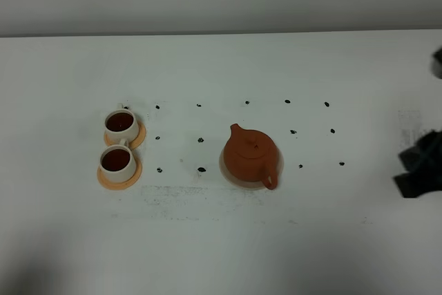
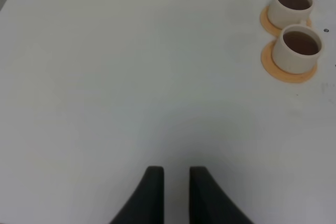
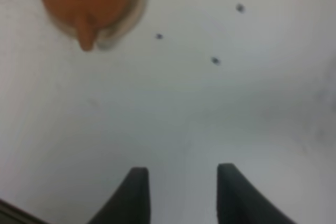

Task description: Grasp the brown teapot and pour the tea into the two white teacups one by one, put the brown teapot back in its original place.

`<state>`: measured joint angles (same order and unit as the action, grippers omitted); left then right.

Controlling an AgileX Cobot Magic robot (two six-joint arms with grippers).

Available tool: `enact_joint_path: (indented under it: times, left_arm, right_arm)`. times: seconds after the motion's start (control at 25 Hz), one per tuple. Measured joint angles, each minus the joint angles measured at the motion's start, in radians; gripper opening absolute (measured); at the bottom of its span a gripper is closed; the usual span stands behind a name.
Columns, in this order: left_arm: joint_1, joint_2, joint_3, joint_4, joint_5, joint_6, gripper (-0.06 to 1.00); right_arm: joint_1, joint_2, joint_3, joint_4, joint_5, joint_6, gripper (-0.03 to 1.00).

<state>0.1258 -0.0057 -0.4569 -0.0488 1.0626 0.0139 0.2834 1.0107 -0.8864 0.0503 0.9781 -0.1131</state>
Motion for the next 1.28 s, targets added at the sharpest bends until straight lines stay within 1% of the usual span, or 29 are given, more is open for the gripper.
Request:
enact_joint_path:
  times: [0.12,0.24,0.32,0.4,0.48,0.56,0.72,0.84,1.28]
  left_arm:
    - [0.0,0.0,0.0,0.0,0.0,0.0,0.11]
    - [0.0,0.0,0.0,0.0,0.0,0.0,0.11]
    - [0.0,0.0,0.0,0.0,0.0,0.0,0.11]
    - [0.0,0.0,0.0,0.0,0.0,0.0,0.11]
    - [0.0,0.0,0.0,0.0,0.0,0.0,0.11]
    - [0.0,0.0,0.0,0.0,0.0,0.0,0.11]
    - [0.0,0.0,0.0,0.0,0.0,0.0,0.11]
    - [0.0,0.0,0.0,0.0,0.0,0.0,0.11]
    - [0.0,0.0,0.0,0.0,0.0,0.001,0.11]
  right_arm:
    - [-0.113,-0.173,0.095,0.044,0.031,0.0,0.22]
    - [-0.195,-0.336,0.209,0.069,0.042,0.0,0.17]
    - [-0.242,-0.45,0.255,0.07,0.093,0.0,0.16]
    - [-0.283,-0.537,0.268,0.07,0.168,0.0,0.14]
    - [-0.31,-0.605,0.276,0.072,0.213,0.0,0.14]
    - [-0.326,-0.654,0.296,0.073,0.215,0.0,0.14]
    - [-0.333,-0.744,0.36,0.063,0.156,0.0,0.14]
    - [-0.333,-0.775,0.367,0.058,0.141,0.0,0.14]
    - [-0.333,-0.835,0.367,0.058,0.136,0.001,0.14]
